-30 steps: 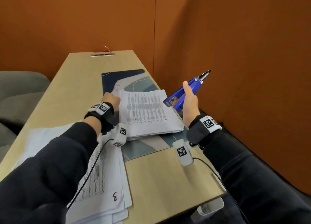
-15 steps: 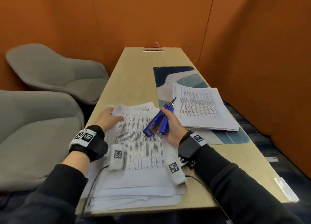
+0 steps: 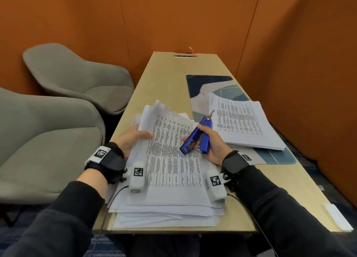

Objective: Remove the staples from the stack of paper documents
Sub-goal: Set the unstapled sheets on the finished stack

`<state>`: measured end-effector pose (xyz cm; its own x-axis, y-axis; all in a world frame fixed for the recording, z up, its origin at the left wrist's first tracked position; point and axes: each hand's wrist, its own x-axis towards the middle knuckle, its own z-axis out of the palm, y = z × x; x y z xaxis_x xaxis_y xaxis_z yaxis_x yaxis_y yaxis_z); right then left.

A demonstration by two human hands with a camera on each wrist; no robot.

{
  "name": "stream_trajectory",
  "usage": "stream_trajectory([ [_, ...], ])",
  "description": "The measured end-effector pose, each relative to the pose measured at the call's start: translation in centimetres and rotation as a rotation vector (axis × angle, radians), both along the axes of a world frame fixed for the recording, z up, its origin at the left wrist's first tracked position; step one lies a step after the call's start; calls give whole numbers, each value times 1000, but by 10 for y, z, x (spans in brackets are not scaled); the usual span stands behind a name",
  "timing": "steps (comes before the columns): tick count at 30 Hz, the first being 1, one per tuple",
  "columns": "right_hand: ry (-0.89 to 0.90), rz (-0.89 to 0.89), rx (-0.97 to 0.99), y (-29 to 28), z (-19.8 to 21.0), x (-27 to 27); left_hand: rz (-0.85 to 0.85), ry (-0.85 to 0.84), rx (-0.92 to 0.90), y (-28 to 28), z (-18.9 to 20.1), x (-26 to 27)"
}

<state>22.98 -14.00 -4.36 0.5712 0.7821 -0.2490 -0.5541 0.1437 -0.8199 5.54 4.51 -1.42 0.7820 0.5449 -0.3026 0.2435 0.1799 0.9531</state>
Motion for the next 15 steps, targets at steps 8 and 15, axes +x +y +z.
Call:
stream_trajectory([
  [8, -745, -62, -108, -5, 37, -10, 12, -239, 111, -6, 7, -14],
  [15, -1467, 188, -292, 10, 58, -11, -1, -280, 182, -18, 15, -15],
])
